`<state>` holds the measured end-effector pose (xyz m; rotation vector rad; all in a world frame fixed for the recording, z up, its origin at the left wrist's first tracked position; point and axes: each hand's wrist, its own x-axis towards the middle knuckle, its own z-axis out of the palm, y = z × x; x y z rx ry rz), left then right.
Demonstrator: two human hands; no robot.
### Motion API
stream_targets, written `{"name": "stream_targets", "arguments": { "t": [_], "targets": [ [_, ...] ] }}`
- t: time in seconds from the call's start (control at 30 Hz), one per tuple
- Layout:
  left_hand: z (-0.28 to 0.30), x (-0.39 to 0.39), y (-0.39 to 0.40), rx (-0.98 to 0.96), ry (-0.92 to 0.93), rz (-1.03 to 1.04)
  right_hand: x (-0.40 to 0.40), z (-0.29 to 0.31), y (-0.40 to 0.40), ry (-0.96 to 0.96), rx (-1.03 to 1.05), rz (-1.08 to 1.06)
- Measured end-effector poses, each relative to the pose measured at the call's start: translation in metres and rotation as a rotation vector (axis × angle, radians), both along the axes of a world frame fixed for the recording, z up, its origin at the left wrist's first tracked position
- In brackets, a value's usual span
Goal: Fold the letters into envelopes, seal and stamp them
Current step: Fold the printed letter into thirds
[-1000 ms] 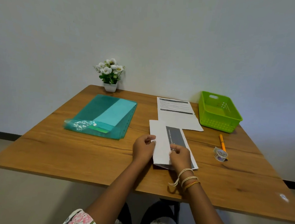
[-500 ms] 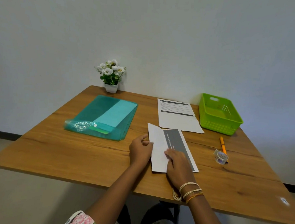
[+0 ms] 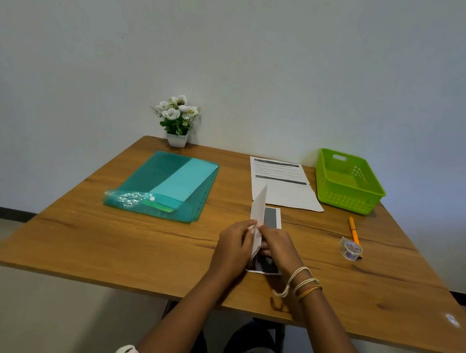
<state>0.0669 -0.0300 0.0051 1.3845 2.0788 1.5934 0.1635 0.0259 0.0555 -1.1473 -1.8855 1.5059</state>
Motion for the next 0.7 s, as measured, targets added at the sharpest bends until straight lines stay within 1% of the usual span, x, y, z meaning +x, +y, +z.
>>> {"name": "stream_targets", "arguments": {
  "t": [0.07,0.13,0.3,0.37,0.43,0.53,0.63,0.7],
  "targets": [
    [0.000,0.000,0.000,-0.029,0.047,0.015,0.001,0.001,0.004,0.002,-0.027,-0.012],
    [0.000,0.001,0.000,-0.047,0.068,0.026,0.003,-0.001,0.006,-0.049,0.005,-0.010],
    [-0.003,0.001,0.000,-0.081,0.124,0.020,0.010,-0.006,0.017,-0.185,0.115,-0.083],
    [-0.002,0.001,-0.001,-0.090,0.171,0.028,0.013,-0.005,0.026,-0.310,0.203,-0.050],
    [-0.001,0.003,-0.001,-0.123,0.230,0.042,0.015,-0.004,0.036,-0.499,0.286,0.018],
    [-0.003,0.004,0.001,-0.239,0.324,0.070,0.014,-0.003,0.051,-0.718,0.453,0.114],
    [-0.004,0.004,0.001,-0.335,0.389,0.060,0.010,-0.008,0.060,-0.820,0.700,0.104],
    [-0.003,0.005,0.001,-0.396,0.432,0.045,0.007,-0.015,0.062,-0.813,0.788,0.088]
  ]
}}
